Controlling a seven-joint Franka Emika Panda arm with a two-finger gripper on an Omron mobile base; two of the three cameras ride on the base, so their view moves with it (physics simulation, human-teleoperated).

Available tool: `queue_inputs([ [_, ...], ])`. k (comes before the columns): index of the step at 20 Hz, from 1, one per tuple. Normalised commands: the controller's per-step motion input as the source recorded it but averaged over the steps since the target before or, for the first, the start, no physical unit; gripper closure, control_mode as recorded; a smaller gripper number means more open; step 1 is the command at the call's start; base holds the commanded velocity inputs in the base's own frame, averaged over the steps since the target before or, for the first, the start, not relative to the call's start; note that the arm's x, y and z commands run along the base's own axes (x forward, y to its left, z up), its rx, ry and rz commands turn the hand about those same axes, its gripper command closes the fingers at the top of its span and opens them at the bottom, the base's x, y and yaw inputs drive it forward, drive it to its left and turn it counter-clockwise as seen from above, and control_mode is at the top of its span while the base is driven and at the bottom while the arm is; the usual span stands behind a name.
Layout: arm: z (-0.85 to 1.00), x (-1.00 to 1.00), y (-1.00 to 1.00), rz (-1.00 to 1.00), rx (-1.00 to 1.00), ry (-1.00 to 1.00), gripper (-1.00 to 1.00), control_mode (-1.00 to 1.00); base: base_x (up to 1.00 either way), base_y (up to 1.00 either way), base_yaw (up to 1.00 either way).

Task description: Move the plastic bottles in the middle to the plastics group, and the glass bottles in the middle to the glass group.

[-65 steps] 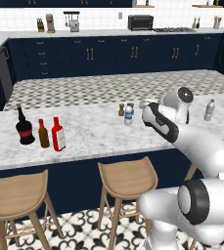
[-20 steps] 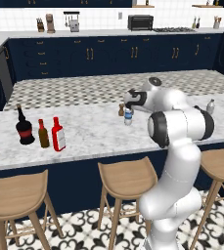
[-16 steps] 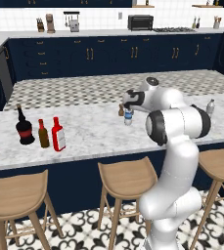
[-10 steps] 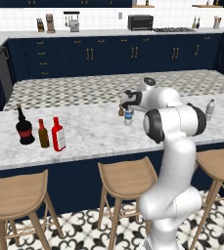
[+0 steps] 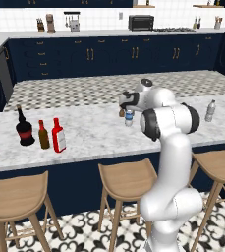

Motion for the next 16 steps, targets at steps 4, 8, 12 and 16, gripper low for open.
queue_inputs([
  [4, -0.12, 0.30, 0.02, 0.00, 0.00, 0.00, -1.00, -1.00, 0.00, 0.00, 0.00],
  [8, -0.15, 0.22, 0.02, 0.00, 0.00, 0.01, -1.00, -1.00, 0.00, 0.00, 0.00],
  [12, -0.17, 0.28, 0.02, 0.00, 0.00, 0.04, -1.00, -1.00, 0.00, 0.00, 0.00],
  [16, -0.09, 0.27, 0.00, 0.00, 0.00, 0.02, -1.00, -1.00, 0.00, 0.00, 0.00],
])
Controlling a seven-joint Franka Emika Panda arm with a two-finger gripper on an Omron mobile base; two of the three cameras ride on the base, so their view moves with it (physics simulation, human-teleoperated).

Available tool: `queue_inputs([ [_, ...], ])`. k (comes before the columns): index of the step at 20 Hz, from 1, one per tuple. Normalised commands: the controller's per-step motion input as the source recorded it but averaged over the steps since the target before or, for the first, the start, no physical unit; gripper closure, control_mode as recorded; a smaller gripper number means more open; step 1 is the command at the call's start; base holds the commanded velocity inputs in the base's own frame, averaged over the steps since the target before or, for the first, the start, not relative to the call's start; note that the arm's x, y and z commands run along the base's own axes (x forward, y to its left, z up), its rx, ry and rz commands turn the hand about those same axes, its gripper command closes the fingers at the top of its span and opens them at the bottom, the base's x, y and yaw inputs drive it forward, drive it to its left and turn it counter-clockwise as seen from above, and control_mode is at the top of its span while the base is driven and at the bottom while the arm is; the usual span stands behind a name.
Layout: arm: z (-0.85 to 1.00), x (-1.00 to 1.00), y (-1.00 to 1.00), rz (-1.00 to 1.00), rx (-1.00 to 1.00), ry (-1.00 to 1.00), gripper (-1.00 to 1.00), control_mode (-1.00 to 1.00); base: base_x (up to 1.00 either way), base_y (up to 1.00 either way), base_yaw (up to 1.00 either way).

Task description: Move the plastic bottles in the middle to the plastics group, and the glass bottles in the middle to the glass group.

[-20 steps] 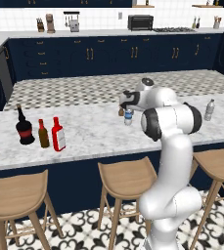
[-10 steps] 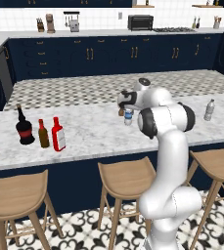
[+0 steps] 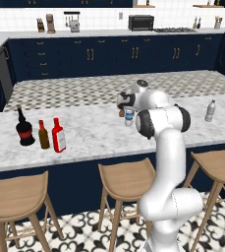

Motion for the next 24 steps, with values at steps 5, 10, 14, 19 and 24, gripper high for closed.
queue_inputs([
  [5, -0.04, 0.21, 0.00, 0.00, 0.00, 0.00, -1.00, -1.00, 0.00, 0.00, 0.00],
  [10, -0.14, 0.03, 0.00, 0.00, 0.00, 0.03, -1.00, -1.00, 0.00, 0.00, 0.00],
  [14, -0.23, 0.01, 0.00, 0.00, 0.00, 0.01, 1.00, -1.00, 0.00, 0.00, 0.00],
  [19, -0.17, 0.04, 0.00, 0.00, 0.00, 0.00, 1.00, -1.00, 0.00, 0.00, 0.00],
  [24, -0.02, -0.03, 0.00, 0.00, 0.00, -0.02, 1.00, -1.00, 0.00, 0.00, 0.00],
])
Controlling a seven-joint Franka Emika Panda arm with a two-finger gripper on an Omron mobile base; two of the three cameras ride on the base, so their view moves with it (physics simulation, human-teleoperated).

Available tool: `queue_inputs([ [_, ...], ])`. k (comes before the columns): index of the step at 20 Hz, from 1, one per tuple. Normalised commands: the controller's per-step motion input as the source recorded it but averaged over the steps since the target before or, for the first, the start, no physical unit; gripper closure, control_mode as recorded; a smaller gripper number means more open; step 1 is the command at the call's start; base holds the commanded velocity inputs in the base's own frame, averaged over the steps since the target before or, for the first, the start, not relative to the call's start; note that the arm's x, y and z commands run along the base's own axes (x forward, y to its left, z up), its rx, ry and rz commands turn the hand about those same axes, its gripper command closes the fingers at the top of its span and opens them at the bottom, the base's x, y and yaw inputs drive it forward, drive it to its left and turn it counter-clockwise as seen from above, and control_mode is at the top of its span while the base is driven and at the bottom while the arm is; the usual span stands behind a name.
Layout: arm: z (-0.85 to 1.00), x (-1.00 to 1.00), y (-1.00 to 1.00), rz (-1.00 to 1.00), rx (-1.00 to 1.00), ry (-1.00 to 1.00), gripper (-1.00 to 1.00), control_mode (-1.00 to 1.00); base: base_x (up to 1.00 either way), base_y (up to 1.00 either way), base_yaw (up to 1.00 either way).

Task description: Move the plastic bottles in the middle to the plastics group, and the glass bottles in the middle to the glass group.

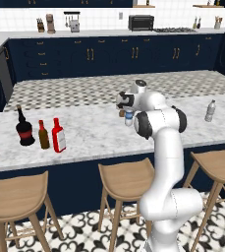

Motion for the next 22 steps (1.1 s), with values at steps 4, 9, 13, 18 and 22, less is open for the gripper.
queue_inputs([
  [4, 0.17, -0.35, -0.06, 0.00, 0.00, -0.05, 1.00, -1.00, 0.00, 0.00, 0.00],
  [9, 0.35, -0.67, -0.24, 0.00, 0.00, 0.00, 1.00, -1.00, 0.00, 0.00, 0.00],
  [13, 0.39, -0.76, -0.29, 0.00, 0.00, 0.00, 1.00, -1.00, 0.00, 0.00, 0.00],
  [18, 0.44, -0.73, -0.34, 0.00, 0.00, 0.00, 1.00, -1.00, 0.00, 0.00, 0.00],
  [22, 0.37, -0.64, -0.38, -0.08, -0.03, 0.00, 1.00, -1.00, 0.00, 0.00, 0.00],
])
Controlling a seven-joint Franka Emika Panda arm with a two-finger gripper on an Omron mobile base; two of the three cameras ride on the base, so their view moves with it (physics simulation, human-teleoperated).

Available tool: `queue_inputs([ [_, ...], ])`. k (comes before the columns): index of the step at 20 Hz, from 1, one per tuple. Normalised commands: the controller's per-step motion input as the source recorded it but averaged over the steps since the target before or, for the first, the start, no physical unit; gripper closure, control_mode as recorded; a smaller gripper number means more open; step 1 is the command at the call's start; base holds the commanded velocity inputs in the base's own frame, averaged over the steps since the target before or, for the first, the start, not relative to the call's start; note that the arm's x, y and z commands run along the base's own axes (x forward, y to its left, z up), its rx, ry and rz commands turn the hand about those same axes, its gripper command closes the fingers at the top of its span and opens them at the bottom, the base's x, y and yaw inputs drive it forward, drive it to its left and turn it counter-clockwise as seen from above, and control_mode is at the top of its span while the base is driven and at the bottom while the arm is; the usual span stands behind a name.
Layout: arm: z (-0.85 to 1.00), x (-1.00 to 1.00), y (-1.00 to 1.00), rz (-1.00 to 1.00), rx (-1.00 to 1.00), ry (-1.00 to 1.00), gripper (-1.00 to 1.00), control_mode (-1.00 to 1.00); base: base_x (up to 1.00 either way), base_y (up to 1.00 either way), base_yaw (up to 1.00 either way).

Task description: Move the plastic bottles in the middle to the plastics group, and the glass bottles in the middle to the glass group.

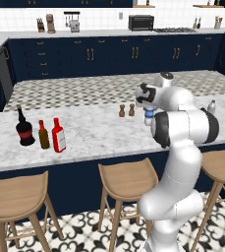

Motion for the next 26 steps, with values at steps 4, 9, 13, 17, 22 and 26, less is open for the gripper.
queue_inputs([
  [4, 0.32, -0.45, -0.40, -0.31, -0.01, 0.00, 1.00, -1.00, 0.00, 0.00, 0.00],
  [9, 0.21, -0.34, -0.46, -0.42, -0.01, 0.02, 1.00, -1.00, 0.00, 0.00, 0.00],
  [13, 0.13, -0.15, -0.59, -0.33, -0.04, 0.08, 1.00, -1.00, 0.00, 0.00, 0.00],
  [17, 0.00, -0.08, -0.67, -0.16, -0.08, 0.00, 1.00, -1.00, 0.00, 0.00, 0.00],
  [22, 0.00, 0.00, -0.80, -0.09, -0.04, 0.01, 1.00, -1.00, 0.00, 0.00, 0.00],
  [26, -0.01, 0.04, -0.78, -0.02, -0.02, 0.02, 1.00, -1.00, 0.00, 0.00, 0.00],
])
